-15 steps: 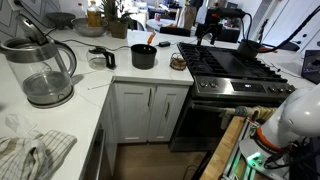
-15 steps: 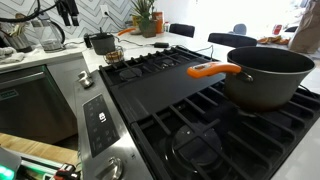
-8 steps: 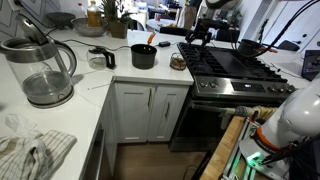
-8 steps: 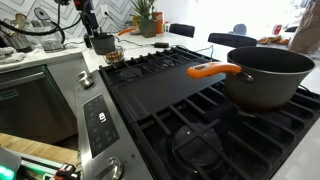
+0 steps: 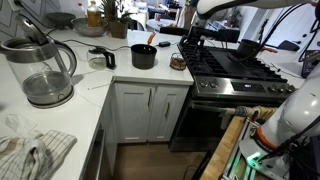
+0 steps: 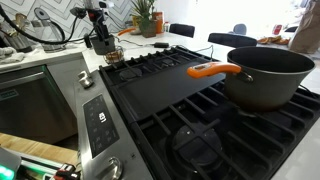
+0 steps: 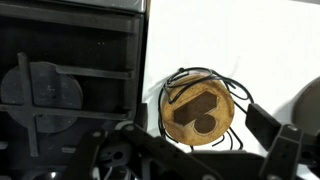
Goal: Pick up one brown coaster from the coaster holder and put it on the kitchen counter
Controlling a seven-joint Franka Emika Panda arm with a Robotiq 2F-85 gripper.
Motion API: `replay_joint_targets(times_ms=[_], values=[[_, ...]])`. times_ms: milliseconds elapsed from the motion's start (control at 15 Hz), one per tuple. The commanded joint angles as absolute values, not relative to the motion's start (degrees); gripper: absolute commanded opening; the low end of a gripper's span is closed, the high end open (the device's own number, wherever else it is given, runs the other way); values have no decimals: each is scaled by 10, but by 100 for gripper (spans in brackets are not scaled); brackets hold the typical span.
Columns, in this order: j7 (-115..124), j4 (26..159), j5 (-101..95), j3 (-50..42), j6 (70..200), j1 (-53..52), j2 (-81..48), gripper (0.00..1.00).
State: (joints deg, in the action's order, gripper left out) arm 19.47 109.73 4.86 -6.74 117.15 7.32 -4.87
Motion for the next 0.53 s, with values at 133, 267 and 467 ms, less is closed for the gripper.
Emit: replay_joint_targets(times_ms=[133,267,467], values=[[194,1096,54,-74,1181,73,-60,100],[194,1095,54,-74,1181,73,-60,100],[197,1096,54,-73,1192,72,-72,100]])
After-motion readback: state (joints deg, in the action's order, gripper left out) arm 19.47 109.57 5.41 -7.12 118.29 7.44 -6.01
